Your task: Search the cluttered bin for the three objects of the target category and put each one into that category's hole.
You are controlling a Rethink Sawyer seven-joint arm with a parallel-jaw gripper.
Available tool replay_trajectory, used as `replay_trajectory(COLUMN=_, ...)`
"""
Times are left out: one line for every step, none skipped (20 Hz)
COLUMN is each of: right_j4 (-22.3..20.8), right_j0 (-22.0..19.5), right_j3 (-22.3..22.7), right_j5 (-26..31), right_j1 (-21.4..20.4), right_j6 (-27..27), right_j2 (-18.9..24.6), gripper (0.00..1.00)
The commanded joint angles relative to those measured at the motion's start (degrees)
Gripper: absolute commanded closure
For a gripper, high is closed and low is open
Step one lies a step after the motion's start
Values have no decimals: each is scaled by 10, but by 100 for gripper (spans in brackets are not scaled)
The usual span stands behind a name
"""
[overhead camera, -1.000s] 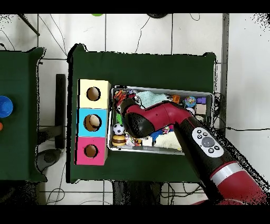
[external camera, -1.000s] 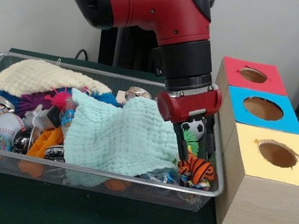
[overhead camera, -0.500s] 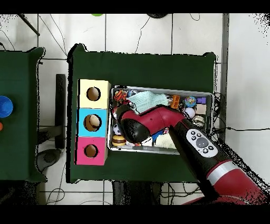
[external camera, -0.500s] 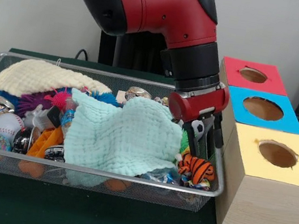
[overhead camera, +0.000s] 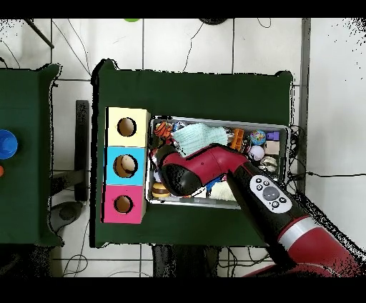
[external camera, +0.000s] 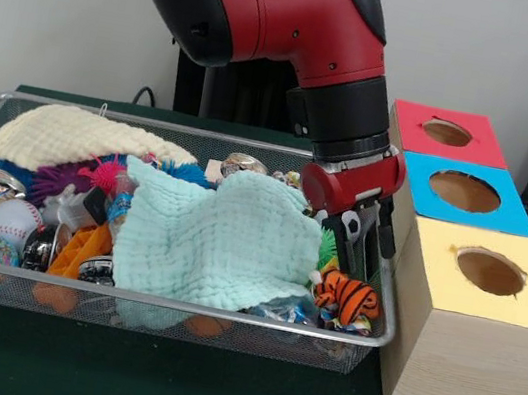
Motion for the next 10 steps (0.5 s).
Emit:
replay_trajectory(right_j4=-30, right_j0=0, right_j3=2, right_j5=14, right_j1=13, right_j6=-24, right_j2=5, gripper=0)
replay_trajectory(right_j4=-29, right_j0=0, right_j3=1, right_j5=16, right_j1=13, right_j6=-25, right_j2=6, gripper=0)
replay_trajectory(right_j4=-27, right_j0=1, right_j3=-1, right_j5=19, right_j1=11, right_j6=-25, right_j2=6, gripper=0)
replay_trajectory(right_j4=-25, right_j0=0, right_j3=-1, right_j5=20, right_j1=10, right_j6=-24, right_j2=6, gripper=0)
replay_trajectory(right_j4=-22, right_j0=1, right_j3=-2, right_j5=22, right_j1=7, right_j6=-22, right_j2=5, gripper=0)
replay_trajectory(right_j4=-21, right_j0=1, right_j3=-2, right_j5=23, right_j1=5, right_j6=-21, right_j2=5, gripper=0)
replay_trajectory(right_j4=-17, right_j0=2, right_j3=-3, right_j5=27, right_j1=1, right_j6=-19, right_j2=4, gripper=0)
replay_trajectory(right_j4=-16, right_j0=3, right_j3=-3, right_j5=29, right_j1=-1, right_j6=-18, right_j2=3, gripper=0)
replay_trajectory(right_j4=-12, right_j0=3, right_j3=-4, right_j5=33, right_j1=-4, right_j6=-17, right_j2=3, gripper=0)
replay_trajectory(right_j4=-9, right_j0=4, right_j3=-4, right_j5=36, right_j1=-6, right_j6=-17, right_j2=3, gripper=0)
